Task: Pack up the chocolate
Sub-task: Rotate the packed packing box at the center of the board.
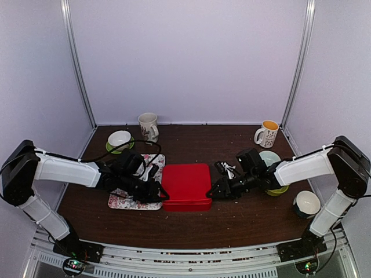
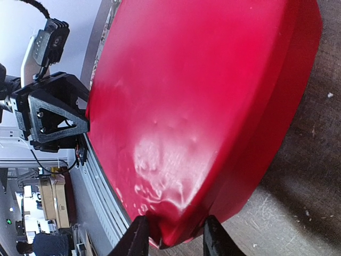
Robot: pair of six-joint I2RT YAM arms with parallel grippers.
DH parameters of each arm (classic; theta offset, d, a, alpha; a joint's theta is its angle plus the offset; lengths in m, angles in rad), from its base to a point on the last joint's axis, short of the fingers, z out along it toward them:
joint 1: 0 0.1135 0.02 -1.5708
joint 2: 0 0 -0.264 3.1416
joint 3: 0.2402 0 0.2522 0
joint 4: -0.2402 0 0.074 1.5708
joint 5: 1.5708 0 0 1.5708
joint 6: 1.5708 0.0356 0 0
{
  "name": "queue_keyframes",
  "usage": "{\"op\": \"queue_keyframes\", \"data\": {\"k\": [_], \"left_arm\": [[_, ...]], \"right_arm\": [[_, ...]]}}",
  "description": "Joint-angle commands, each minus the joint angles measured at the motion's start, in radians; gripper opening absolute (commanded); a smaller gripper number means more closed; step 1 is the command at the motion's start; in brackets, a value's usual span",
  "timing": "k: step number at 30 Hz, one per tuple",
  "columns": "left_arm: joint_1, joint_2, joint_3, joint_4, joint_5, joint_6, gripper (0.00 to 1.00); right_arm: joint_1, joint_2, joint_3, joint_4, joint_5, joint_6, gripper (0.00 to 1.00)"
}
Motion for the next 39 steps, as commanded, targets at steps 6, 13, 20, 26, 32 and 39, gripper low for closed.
{"op": "queue_keyframes", "data": {"k": [6, 13, 20, 26, 32, 39], "left_arm": [[-0.072, 0.034, 0.061, -0.162, -0.084, 0.082, 0.43], [-0.072, 0.027, 0.104, -0.162, -0.077, 0.105, 0.47], [-0.076, 0.043, 0.089, -0.087, -0.011, 0.088, 0.46], [-0.096, 0.07, 0.124, -0.026, 0.073, 0.099, 0.46], [-0.112, 0.073, 0.142, -0.03, 0.073, 0.112, 0.5], [-0.101, -0.057, 0.13, -0.21, -0.203, 0.117, 0.77]], "right_arm": [[0.051, 0.002, 0.04, -0.171, 0.147, -0.062, 0.45], [0.038, -0.013, 0.082, -0.167, 0.155, -0.08, 0.56], [0.03, -0.032, 0.098, -0.186, 0.132, -0.099, 0.49], [-0.001, -0.038, 0.128, -0.225, 0.137, -0.134, 0.53], [-0.036, -0.032, 0.147, -0.24, 0.163, -0.167, 0.64], [-0.062, -0.02, 0.185, -0.301, 0.209, -0.223, 0.74]]}}
